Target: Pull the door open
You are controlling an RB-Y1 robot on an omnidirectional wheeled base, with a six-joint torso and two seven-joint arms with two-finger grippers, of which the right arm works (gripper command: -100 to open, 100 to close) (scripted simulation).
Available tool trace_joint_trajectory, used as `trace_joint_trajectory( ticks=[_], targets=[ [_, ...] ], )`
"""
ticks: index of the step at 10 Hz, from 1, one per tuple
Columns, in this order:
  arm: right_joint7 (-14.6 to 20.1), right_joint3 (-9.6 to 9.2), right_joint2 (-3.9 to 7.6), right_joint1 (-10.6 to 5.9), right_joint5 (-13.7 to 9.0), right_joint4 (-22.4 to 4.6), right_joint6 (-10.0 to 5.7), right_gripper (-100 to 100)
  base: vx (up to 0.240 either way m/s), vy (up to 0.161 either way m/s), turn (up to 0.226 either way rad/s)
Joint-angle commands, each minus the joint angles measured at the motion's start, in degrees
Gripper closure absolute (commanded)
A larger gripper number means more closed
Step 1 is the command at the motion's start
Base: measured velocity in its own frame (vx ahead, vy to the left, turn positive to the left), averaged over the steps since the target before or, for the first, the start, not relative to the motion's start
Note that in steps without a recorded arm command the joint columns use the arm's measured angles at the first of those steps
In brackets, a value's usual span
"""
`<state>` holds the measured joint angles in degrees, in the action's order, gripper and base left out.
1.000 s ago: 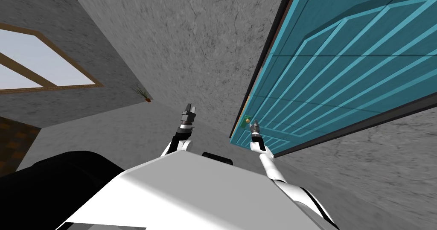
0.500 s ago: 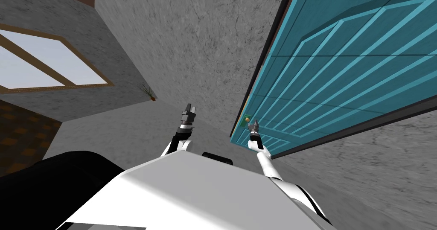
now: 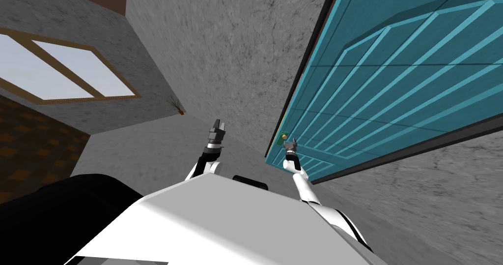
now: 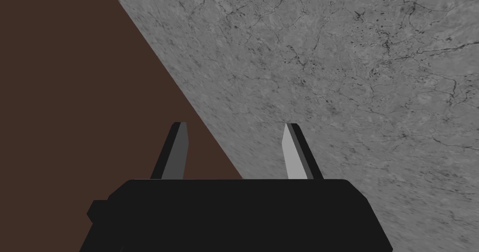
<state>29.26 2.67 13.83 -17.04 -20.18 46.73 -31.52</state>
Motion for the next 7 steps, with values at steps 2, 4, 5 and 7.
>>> trace_joint_trajectory(
  ticks=[2, 4, 5, 7],
  targets=[
    [4.1, 0.39, -1.22, -0.49, -2.2, 0.1, 0.74, -100, -0.075, -0.039, 0.05],
    [6.8, 0.63, -1.94, -0.83, -3.5, 0.0, 1.15, -100, -0.062, -0.029, 0.059],
    [8.2, 0.85, -2.62, -1.15, -4.7, 0.0, 1.55, -100, -0.078, -0.056, 0.094],
    [11.2, 1.08, -3.31, -1.48, -6.0, 0.0, 1.94, -100, -0.064, -0.03, 0.055]
  ],
)
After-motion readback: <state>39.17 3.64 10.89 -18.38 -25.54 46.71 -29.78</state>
